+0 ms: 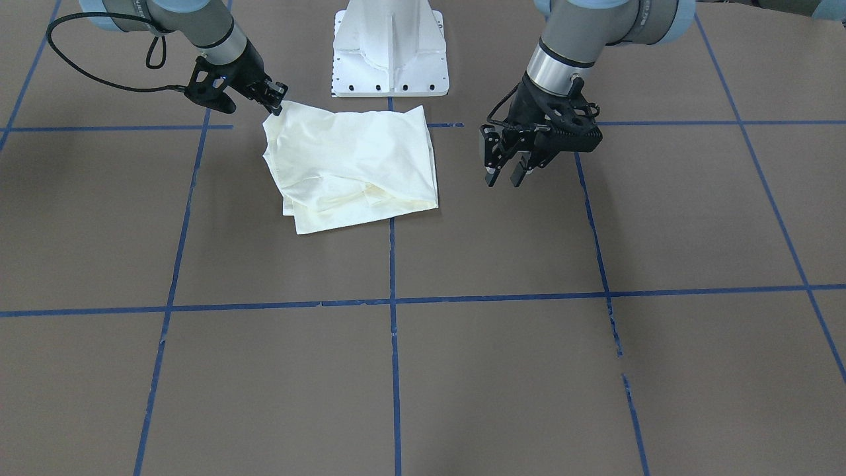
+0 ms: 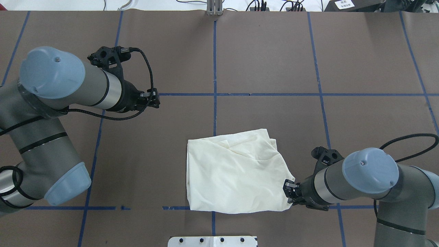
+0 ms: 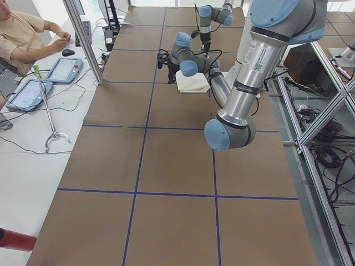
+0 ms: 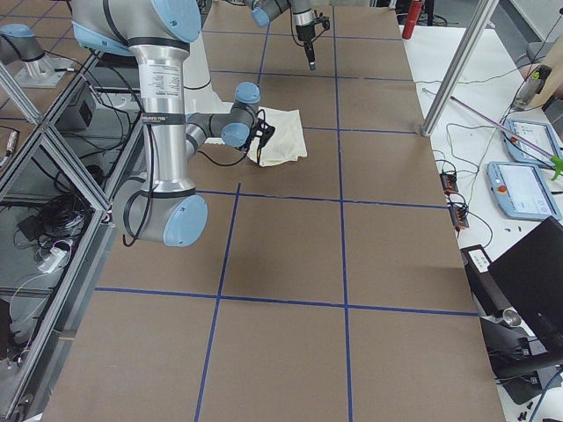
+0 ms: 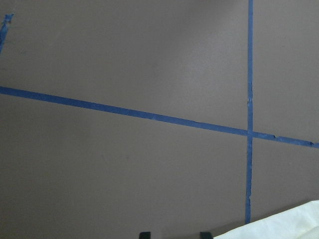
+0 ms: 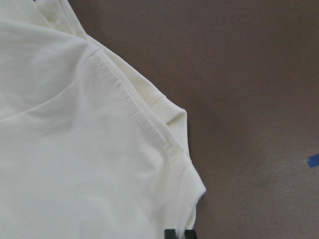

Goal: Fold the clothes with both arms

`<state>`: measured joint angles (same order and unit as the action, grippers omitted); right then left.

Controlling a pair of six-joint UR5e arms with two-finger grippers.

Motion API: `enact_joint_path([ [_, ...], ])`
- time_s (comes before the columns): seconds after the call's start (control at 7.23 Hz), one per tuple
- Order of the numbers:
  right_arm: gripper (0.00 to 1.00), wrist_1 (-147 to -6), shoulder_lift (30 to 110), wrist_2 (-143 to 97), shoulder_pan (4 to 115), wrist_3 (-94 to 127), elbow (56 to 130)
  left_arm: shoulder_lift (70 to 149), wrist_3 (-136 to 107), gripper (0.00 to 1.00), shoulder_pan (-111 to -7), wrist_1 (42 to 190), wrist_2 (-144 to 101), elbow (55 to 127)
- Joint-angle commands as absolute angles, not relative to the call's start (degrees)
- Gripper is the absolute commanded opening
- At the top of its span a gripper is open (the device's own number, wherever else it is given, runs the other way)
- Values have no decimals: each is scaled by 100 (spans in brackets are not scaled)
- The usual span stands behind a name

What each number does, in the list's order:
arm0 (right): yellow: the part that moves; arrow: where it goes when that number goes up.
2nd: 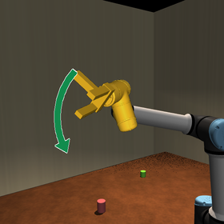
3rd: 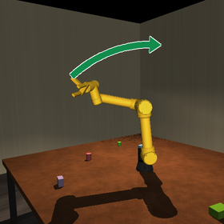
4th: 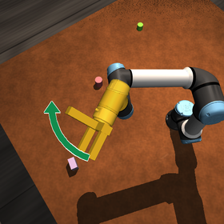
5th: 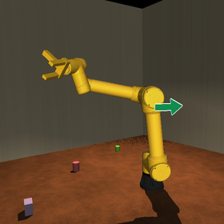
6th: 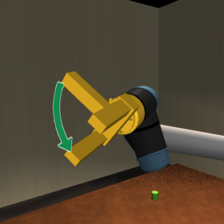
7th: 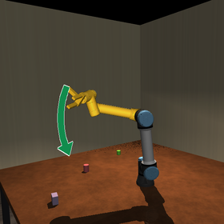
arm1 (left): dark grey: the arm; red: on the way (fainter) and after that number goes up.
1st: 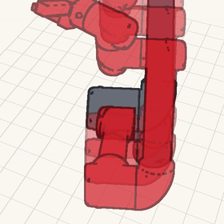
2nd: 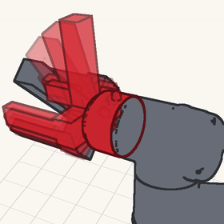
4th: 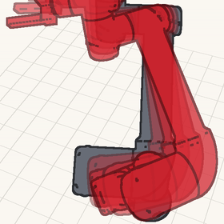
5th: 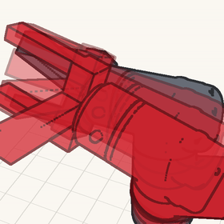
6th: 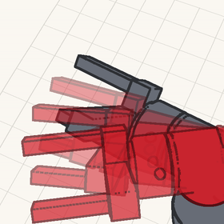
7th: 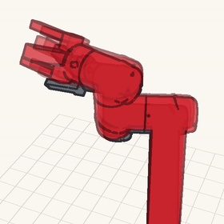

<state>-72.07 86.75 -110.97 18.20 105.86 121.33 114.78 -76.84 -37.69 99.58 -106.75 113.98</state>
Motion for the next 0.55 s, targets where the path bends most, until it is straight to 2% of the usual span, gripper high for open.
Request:
enact_joint_path([
  [0.0,100,-7216,8745,-11039,2062,10609,12138,11147,-7176,87,-3788,9958,-10731,11714],
  [0.14,100,-7294,8780,-11039,2666,10347,12059,10953,-6606,99,-3849,9958,-10792,11820],
  [0.41,100,-8020,8710,-11127,3826,8246,11823,10576,-5403,99,-4496,10002,-11430,11813],
])
